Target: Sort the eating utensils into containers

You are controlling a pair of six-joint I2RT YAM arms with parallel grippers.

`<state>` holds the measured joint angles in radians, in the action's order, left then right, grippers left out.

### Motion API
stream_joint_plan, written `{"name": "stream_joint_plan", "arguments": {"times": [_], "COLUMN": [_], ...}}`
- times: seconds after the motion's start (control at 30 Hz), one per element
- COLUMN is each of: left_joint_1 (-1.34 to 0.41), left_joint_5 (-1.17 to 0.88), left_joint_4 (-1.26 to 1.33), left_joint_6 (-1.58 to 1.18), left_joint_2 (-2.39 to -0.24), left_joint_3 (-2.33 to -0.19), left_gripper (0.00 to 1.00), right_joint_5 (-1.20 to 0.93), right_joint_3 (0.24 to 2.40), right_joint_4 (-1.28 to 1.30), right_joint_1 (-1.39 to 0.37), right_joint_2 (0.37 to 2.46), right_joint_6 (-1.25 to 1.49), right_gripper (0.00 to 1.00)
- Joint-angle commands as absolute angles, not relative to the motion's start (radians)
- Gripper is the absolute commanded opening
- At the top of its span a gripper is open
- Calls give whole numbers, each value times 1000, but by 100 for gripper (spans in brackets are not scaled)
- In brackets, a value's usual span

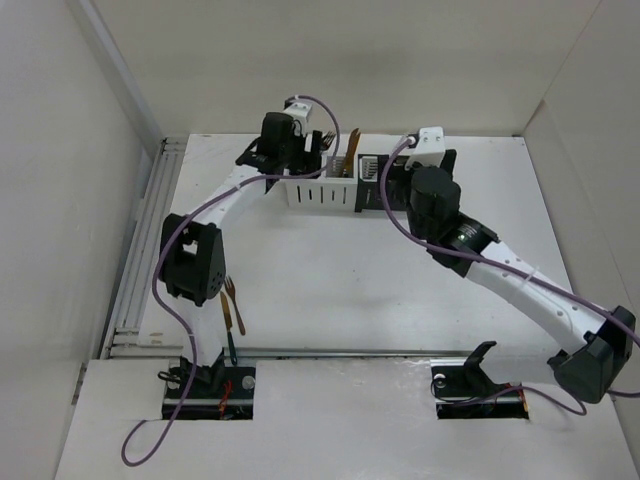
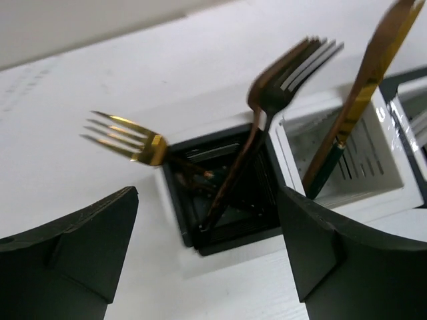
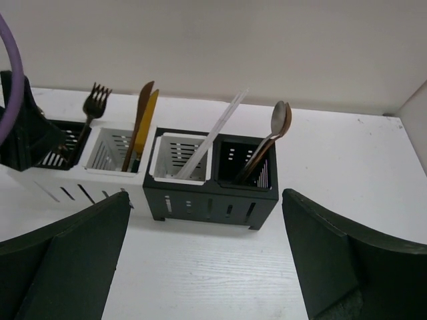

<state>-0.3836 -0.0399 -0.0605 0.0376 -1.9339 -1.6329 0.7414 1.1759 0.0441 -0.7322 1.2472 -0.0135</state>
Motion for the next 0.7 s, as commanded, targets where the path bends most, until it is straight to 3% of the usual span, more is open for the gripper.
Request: {"name": "stream_joint_plan", "arguments": {"times": [0.0,0.17,0.3,0.47,0.67], "left_joint_1": [-348,-272,-197,-135,-181], "left_joint_5": [119,179,-2,-124,-54], "left_joint_4": [-188,-515,-792,-867,-989], "left_joint_6": [-39,-61,66,170,252], "left_joint_2": [-1752,-1614,-1629,-1683,-1678], "left_joint_3": [-1764,-1599,-1358,-1318,-1318], "left_gripper": [83,78,57,51,44], "right_joint_5": [681,663,663,597,597], "right_joint_3": [1164,1115,1092,1060,1060], "right_joint_4": [-6,3,32,44,132], "right_joint_1": [-727,-797,-854,-884,-902], "right_joint_2": [1177,1123,1083,1040,993], "right_joint_6": [-6,3,31,89,152], "right_gripper": [100,100,100,100,100]}}
